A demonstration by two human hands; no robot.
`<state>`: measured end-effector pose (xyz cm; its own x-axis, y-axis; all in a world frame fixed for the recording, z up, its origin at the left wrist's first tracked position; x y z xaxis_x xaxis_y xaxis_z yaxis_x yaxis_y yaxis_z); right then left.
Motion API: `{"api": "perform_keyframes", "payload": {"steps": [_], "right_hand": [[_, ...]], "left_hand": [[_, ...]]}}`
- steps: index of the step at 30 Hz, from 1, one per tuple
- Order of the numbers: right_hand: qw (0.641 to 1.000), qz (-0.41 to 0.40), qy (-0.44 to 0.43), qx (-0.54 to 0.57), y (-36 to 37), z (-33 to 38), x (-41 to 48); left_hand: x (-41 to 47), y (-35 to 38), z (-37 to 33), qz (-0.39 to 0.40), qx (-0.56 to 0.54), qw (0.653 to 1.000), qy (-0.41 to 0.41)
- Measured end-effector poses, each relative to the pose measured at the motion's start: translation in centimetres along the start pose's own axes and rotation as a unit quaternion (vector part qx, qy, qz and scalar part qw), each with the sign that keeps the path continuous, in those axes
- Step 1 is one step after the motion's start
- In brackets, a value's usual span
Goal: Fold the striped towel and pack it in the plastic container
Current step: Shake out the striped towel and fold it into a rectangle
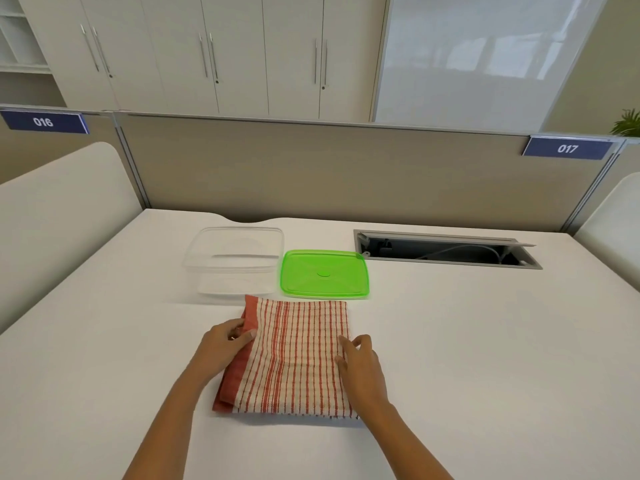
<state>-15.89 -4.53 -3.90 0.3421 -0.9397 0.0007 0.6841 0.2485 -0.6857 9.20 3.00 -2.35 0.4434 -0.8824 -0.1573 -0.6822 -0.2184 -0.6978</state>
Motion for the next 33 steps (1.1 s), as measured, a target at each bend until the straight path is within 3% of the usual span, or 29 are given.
{"api": "perform_keyframes", "payload": {"steps": [4, 12, 16, 23, 28, 31, 33], "right_hand": [[1.000, -0.005, 0.002, 0.015, -0.1, 0.1, -0.2], [0.998, -0.017, 0.020, 0.053, 0.1, -0.2, -0.2], [0.995, -0.031, 0.042, 0.086, -0.2, -0.2, -0.2], [0.976, -0.018, 0.143, 0.166, -0.4, -1.0, 0.6], [0.981, -0.023, 0.139, 0.131, -1.7, -1.5, 1.4], [0.988, -0.046, 0.127, 0.080, -3.5, -1.7, 2.2], [0.993, -0.050, 0.095, 0.052, -4.4, -1.6, 3.0]], "left_hand": [[-1.1, 0.0, -0.5, -0.137, 0.063, 0.989, 0.010], [-2.4, 0.1, -0.1, -0.180, 0.223, 0.958, -0.018], [-2.6, 0.4, -0.2, -0.190, 0.164, 0.965, -0.076], [-3.0, 1.4, -1.2, -0.159, 0.111, 0.972, -0.134], [-3.3, 2.5, -1.2, -0.107, 0.120, 0.978, -0.135], [-3.8, 3.2, -1.6, 0.004, 0.122, 0.981, -0.150], [-4.6, 3.6, -2.2, 0.104, 0.187, 0.964, -0.156]]}}
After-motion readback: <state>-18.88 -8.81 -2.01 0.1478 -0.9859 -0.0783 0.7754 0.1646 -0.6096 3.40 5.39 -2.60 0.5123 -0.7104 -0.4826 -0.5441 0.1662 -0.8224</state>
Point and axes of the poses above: each hand's wrist, its own x-axis towards the middle knuckle, its own y-axis out of the palm, z = x × y, the point moved 6 cm from there along x, towards the middle knuckle, and after that the axes turned 15 degrees about x, right-handed, at the moved point
